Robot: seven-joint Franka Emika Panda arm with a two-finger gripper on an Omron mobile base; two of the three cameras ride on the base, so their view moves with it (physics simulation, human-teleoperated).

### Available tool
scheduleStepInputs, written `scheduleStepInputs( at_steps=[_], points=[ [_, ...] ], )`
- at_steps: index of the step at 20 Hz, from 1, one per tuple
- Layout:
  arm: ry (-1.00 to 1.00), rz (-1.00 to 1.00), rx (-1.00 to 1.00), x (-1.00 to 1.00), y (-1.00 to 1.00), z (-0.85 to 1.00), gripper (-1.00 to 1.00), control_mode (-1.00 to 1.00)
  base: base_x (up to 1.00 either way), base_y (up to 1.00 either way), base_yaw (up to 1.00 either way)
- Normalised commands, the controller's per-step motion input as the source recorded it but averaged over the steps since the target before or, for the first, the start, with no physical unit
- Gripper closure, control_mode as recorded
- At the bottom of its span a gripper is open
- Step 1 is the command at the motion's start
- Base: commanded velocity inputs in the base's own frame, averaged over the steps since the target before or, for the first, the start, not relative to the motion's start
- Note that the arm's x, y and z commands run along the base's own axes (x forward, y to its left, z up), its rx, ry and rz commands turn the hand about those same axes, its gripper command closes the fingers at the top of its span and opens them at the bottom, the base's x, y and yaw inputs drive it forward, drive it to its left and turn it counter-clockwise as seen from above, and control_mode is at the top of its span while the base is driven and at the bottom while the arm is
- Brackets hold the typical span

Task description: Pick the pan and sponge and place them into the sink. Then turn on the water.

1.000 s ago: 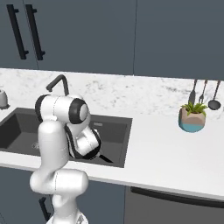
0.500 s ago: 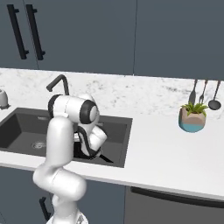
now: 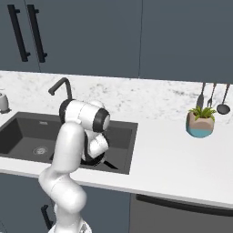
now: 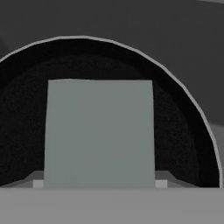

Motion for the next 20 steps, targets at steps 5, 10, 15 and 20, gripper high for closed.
scheduleStepInputs(
  at_steps=[5,10,15,20],
  points=[
    [0.00,0.00,0.00,0.00,0.06,-0.06,-1.00,-1.00,0.00,0.00,0.00],
    [0.00,0.00,0.00,0.00,0.00,0.00,-1.00,-1.00,0.00,0.00,0.00],
    [0.00,0.00,0.00,0.00,0.00,0.00,-1.00,-1.00,0.00,0.00,0.00],
    [0.00,0.00,0.00,0.00,0.00,0.00,-1.00,-1.00,0.00,0.00,0.00]
  ],
)
